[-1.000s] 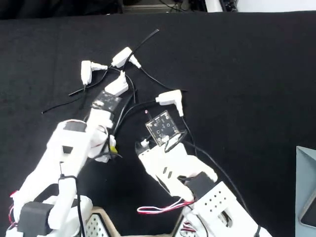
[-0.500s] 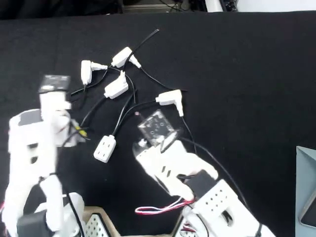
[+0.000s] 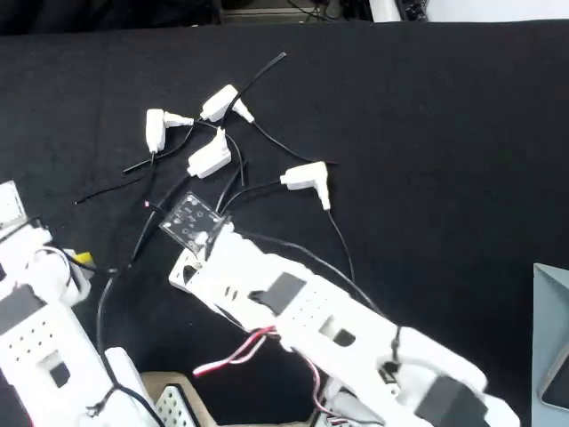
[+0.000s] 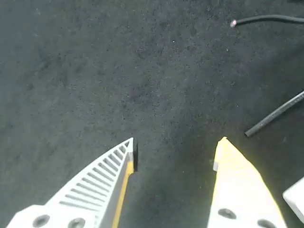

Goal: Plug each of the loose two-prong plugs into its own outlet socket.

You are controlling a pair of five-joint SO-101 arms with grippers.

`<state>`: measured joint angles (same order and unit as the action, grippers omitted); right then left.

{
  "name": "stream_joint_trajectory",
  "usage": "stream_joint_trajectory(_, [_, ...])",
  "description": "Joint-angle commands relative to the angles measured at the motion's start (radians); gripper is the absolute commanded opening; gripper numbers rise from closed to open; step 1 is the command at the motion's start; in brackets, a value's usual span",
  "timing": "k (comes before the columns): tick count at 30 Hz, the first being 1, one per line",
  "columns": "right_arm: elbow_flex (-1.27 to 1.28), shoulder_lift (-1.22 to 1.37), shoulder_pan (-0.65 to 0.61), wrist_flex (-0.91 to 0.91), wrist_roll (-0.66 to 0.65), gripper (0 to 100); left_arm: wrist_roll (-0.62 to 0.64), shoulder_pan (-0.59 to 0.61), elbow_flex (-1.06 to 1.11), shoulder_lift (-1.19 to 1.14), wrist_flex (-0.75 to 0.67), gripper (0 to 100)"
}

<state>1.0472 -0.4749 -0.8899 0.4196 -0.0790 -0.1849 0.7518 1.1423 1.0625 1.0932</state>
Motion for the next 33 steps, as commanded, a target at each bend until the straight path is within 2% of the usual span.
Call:
stream_joint_trajectory(1, [-0.082,0.068,-0.018,-0.061,-0.048,1.2,0.032,0.01,0.048,0.032,-0.068,28])
stream_joint_trajectory(7, [-0.11,0.153,-0.04,-0.138,-0.066,1.2,0.037,0.048,0.079,0.034,-0.087,27])
stream_joint_trajectory(19, [-0.114,0.254,-0.072,-0.282,-0.068,1.2,0.034,0.044,0.097,0.034,-0.087,27])
stream_joint_trajectory(33, [-0.025,0.26,-0.068,-0.29,-0.066,1.2,0.031,0.044,0.097,0.034,-0.084,27])
